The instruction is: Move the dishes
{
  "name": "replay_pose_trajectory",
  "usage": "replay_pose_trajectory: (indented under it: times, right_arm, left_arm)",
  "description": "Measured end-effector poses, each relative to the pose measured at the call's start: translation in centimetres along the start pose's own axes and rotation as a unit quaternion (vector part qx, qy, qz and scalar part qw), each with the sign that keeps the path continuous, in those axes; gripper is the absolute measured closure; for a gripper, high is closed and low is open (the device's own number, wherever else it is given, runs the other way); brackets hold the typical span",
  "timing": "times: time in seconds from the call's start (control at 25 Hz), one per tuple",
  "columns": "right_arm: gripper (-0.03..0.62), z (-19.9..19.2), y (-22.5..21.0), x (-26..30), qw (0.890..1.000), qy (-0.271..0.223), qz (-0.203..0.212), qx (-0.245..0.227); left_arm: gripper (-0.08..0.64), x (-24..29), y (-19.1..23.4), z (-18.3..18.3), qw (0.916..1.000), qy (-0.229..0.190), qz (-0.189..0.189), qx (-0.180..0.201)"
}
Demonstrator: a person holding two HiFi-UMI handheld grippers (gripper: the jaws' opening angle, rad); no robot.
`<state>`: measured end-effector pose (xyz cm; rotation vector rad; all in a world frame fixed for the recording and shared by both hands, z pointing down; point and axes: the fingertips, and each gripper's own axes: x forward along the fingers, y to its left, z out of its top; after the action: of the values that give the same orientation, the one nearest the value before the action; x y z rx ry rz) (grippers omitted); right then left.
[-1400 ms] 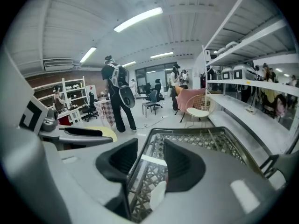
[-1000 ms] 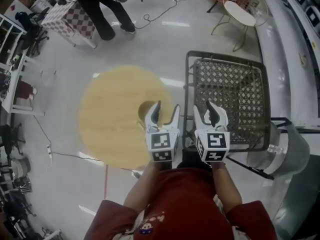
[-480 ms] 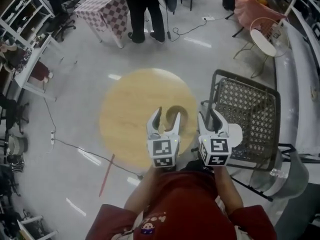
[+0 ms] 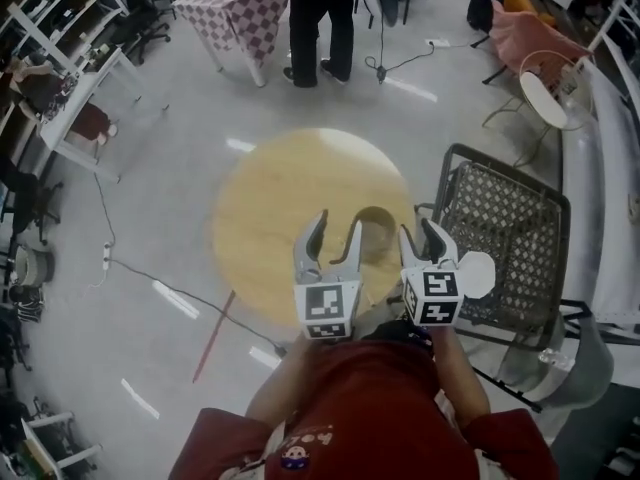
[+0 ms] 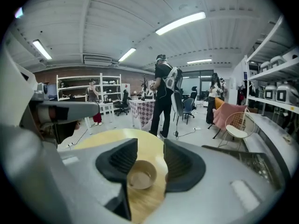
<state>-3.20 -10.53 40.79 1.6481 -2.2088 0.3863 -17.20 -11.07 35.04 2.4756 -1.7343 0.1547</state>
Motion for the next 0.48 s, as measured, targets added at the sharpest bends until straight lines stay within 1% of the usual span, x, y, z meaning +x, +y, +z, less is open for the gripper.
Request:
replay_pose_trajectory:
  times: [0.2,0.28,0.36,0.4,0.44,0.48]
  right_arm:
    - [0.425,-2.3,0.6,1.7,0.999,0.036,0.01,0.002]
    - [0.425,-3.3,0.8,2.4,0.999,0.052,0.014,0.007]
    - [0.425,-4.4,0.7,3.2,0.998,0.067,0.015,0.009]
    - [0.425,-4.9,0.6,3.6,0.997,0.075,0.014,0.009]
    - [0.425,-5.4,0.5,4.0,0.996,0.083,0.013,0.009]
    - [0.425,-6.0,0.3,4.4,0.996,0.091,0.012,0.01]
  left_arm:
    - [0.402,-1.5,1.7,1.8,0.9986,-0.047,0.023,0.006]
    - [0.44,-2.0,2.1,2.7,0.9972,-0.068,0.029,0.009]
    - [0.463,-2.4,2.5,3.2,0.9961,-0.079,0.036,0.018]
    - [0.487,-2.6,2.7,3.5,0.9951,-0.088,0.041,0.019]
    - [0.531,-2.9,2.9,4.0,0.9937,-0.1,0.047,0.017]
    - [0.554,-3.2,3.2,4.5,0.9922,-0.112,0.052,0.015]
